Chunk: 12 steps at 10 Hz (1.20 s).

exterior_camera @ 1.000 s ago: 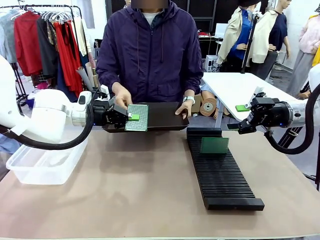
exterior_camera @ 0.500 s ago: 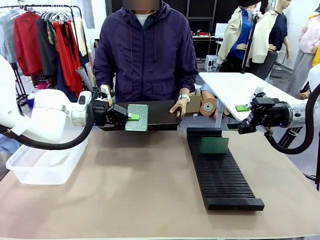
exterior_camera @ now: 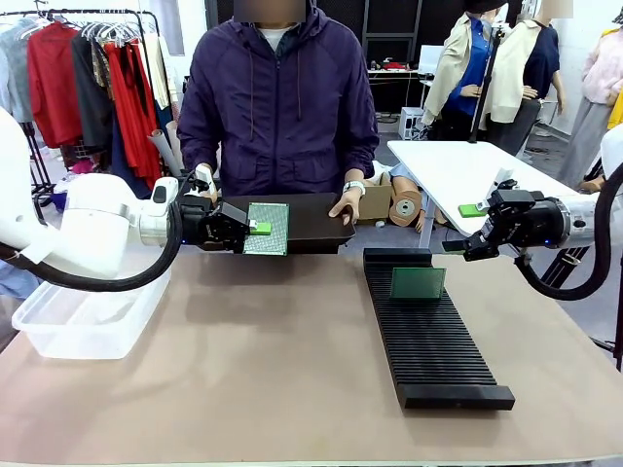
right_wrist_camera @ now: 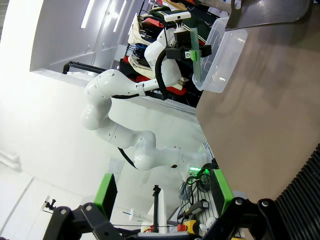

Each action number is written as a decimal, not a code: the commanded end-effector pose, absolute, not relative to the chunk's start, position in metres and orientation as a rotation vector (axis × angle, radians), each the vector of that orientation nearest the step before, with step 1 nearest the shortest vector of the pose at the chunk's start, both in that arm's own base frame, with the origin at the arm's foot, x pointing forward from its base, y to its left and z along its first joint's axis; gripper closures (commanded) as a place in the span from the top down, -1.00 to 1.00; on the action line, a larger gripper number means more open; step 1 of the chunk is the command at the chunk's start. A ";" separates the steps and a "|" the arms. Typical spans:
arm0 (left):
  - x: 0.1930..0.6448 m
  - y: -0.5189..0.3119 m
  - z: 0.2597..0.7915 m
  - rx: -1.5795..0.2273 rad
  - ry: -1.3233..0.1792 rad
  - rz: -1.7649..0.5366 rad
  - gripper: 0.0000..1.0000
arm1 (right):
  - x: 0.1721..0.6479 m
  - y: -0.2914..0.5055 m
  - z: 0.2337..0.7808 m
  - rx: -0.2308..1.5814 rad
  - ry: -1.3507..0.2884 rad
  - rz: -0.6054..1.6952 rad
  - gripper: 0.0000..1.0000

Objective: Sort PCBs into racks and boxes based on the side picked up.
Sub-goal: If the short side of the Blank PCB is picked up, insert it into the PCB Rack ; if the long side is picked up, place it in the Organizing box.

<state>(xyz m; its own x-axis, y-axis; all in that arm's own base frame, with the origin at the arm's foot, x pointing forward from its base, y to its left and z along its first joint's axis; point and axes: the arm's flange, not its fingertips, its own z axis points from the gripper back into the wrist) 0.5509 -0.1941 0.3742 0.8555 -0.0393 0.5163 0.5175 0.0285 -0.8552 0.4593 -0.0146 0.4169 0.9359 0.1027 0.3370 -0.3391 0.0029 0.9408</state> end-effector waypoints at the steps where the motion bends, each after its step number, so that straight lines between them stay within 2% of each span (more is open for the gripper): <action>1: 0.551 -0.195 0.375 -1.496 -0.400 -0.451 -1.00 | 0.460 -0.013 0.419 1.519 -0.194 0.355 1.00; 3: 0.551 -0.194 0.374 -1.490 -0.400 -0.448 -1.00 | 0.460 -0.013 0.419 1.519 -0.194 0.355 1.00; 5: 0.548 -0.188 0.390 -1.467 -0.338 -0.450 -1.00 | 0.460 -0.013 0.419 1.519 -0.194 0.355 1.00; 8: 0.539 -0.151 0.434 -1.337 -0.291 -0.438 -1.00 | 0.460 -0.013 0.419 1.519 -0.194 0.355 1.00; 12: 0.527 -0.106 0.464 -1.146 -0.187 -0.387 -1.00 | 0.460 -0.013 0.419 1.519 -0.194 0.355 1.00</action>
<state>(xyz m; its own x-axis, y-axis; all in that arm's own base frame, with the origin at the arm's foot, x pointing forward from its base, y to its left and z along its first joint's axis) 0.5344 -0.1101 0.4595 0.9092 -0.1910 0.3699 0.4137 0.3140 -0.8546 0.4594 -0.0146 0.4168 0.9360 0.1027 0.3368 -0.3389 0.0029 0.9408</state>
